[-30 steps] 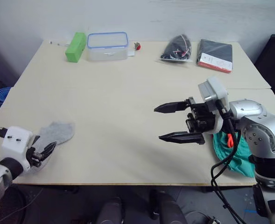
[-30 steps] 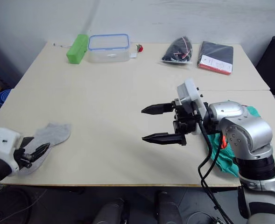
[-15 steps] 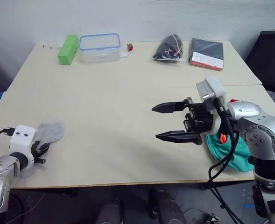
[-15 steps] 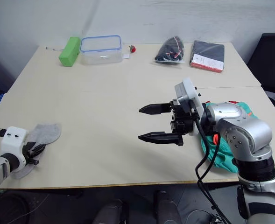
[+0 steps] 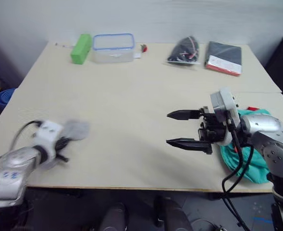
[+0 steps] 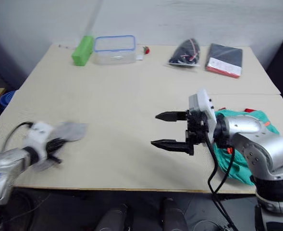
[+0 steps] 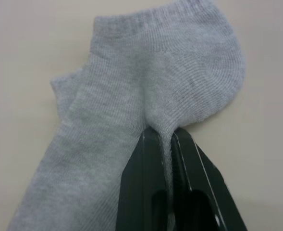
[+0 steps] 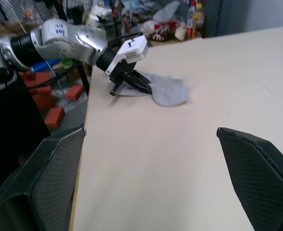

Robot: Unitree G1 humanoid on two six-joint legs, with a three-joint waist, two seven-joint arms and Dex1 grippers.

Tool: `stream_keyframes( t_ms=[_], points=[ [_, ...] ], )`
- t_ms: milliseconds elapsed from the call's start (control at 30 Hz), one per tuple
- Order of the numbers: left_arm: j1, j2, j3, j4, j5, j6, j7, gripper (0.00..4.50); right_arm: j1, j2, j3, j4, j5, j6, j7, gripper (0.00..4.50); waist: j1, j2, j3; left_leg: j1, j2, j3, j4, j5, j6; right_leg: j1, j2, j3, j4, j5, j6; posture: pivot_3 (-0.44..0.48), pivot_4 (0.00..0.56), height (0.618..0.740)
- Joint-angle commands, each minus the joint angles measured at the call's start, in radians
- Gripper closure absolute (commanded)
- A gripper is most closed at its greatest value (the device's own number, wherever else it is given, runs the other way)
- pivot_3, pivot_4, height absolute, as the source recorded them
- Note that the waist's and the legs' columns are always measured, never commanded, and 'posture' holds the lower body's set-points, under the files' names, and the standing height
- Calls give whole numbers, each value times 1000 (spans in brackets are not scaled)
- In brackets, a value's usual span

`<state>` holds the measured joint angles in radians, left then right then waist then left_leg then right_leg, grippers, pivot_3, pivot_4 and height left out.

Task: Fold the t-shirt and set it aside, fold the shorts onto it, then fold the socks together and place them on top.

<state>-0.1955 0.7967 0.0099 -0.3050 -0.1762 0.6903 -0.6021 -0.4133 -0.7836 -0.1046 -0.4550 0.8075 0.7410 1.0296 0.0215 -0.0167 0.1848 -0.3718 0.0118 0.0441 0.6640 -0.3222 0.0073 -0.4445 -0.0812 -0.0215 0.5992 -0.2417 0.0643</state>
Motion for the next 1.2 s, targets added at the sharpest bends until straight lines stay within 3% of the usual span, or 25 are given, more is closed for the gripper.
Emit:
stream_keyframes(
  t_ms=[33, 167, 333, 567, 667, 933, 1033, 1067, 1200],
  points=[
    [-209, -79, -232, 44, 60, -107, -130, 4471, 70, -28, -83, -86, 12, -10, -45, 0, 4, 0, 0, -1, 0, 0, 0, 0, 1, 0, 0, 0, -1, 1, 2, 0, 150, 740],
    [-391, -201, -411, 160, 116, -144, -216, 4471, 131, -39, -106, -139, 4, -14, -83, 0, 0, 0, 0, -4, 0, 2, 0, -2, 3, 0, 3, -1, -3, 4, 7, 0, 150, 740],
    [-497, -321, -541, 297, 204, -138, -221, 4471, 162, -57, -129, -181, 9, -5, -126, 0, -9, -1, 0, -2, 1, 9, 2, -2, 5, 0, 14, -1, -1, 5, 10, 0, 150, 740],
    [-485, -343, -526, 233, 169, -166, -316, 4471, 211, -83, -123, -188, -30, -27, -143, 0, 1, -1, 0, 0, 1, 10, 6, -1, 6, 1, 19, 3, -2, 6, 12, 0, 150, 740],
    [-490, -339, -476, 196, 122, -101, -342, 3744, 213, -83, -94, -171, -74, -42, -151, 0, 0, -1, 0, 0, 1, 11, 8, -1, 7, 1, 19, 4, -1, 6, 12, 0, 150, 740],
    [-493, -332, -340, 70, -46, 134, -377, 1190, 204, -74, -44, -131, -126, -27, -177, 0, 0, -1, 1, -1, 1, 10, 13, -1, 7, 1, 19, 5, 3, 6, 12, 0, 150, 740],
    [-521, -298, -256, 95, -106, 224, -379, 233, 210, -69, -44, -122, -104, 49, -224, 0, -1, -1, 1, -2, 1, 9, 14, -1, 7, 1, 19, 6, 4, 6, 12, 0, 150, 740],
    [-532, -280, -242, 128, -109, 235, -382, 16, 214, -66, -43, -124, -92, 75, -237, 0, -2, -1, 1, -2, 1, 9, 15, -1, 7, 1, 19, 6, 4, 6, 12, 0, 150, 740],
    [-590, -200, -275, 364, -39, 87, -424, 16, 243, -47, -24, -141, -58, 167, -292, 0, -1, -1, 1, -1, 1, 9, 15, -1, 7, 1, 20, 5, 5, 5, 11, 0, 150, 740]
  ],
)
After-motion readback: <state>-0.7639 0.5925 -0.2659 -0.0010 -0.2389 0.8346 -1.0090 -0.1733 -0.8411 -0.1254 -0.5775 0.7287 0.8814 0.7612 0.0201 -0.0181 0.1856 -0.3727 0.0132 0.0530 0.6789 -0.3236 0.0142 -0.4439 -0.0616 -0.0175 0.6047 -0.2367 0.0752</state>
